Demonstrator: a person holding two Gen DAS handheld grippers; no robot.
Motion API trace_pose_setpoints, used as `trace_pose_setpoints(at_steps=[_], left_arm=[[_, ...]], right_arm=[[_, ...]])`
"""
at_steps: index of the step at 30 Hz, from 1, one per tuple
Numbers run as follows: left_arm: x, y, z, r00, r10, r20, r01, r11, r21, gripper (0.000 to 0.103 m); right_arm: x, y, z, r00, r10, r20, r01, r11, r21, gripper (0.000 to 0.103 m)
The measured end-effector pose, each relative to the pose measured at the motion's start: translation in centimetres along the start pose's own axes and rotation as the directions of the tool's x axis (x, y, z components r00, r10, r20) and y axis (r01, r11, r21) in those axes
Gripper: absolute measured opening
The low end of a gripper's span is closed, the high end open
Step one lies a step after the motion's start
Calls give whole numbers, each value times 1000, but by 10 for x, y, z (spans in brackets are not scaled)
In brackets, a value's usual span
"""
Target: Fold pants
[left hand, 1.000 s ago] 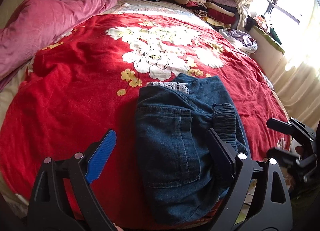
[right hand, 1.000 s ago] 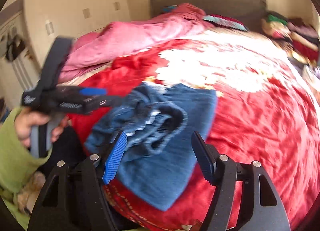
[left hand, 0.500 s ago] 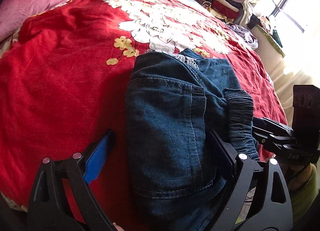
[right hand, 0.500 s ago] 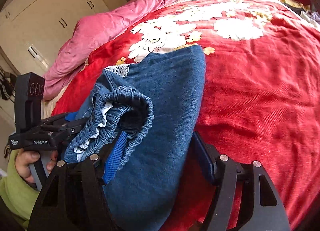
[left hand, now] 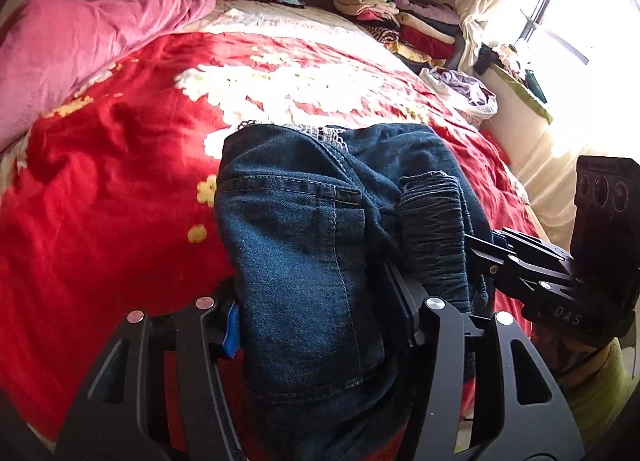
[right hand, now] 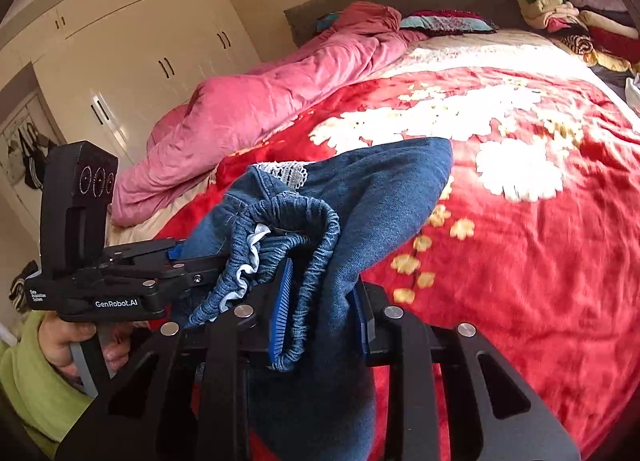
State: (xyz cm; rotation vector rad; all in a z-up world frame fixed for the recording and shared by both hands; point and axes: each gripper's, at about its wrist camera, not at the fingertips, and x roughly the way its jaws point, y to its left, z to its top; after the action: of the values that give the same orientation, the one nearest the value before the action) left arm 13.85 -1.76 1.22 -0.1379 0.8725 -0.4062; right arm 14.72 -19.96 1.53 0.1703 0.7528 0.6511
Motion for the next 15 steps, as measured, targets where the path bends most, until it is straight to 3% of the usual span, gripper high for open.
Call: trace_pose_setpoints(at_steps=[5, 8, 10, 13, 15], left_arm=[[19, 6, 23, 998, 53, 20, -54, 998, 29, 47], [42, 13, 21, 996, 89, -27, -88, 995, 44, 47], [55, 22, 14, 993, 102, -65, -101, 995, 24, 55], [62, 32, 6, 992, 102, -74, -103, 995, 1, 69], [65, 37, 4, 992, 100, -78, -101, 995, -7, 74]], right_arm=[[25, -15, 21, 999, -41, 9, 41, 999, -9, 26], [48, -33, 18, 996, -79, -43, 81, 996, 40, 27], [58, -43, 10, 989, -122, -83, 127, 990, 59, 28], [64, -54, -2, 975, -189, -117, 198, 977, 74, 42], [65, -61, -7, 975, -186, -122, 198, 975, 98, 43]])
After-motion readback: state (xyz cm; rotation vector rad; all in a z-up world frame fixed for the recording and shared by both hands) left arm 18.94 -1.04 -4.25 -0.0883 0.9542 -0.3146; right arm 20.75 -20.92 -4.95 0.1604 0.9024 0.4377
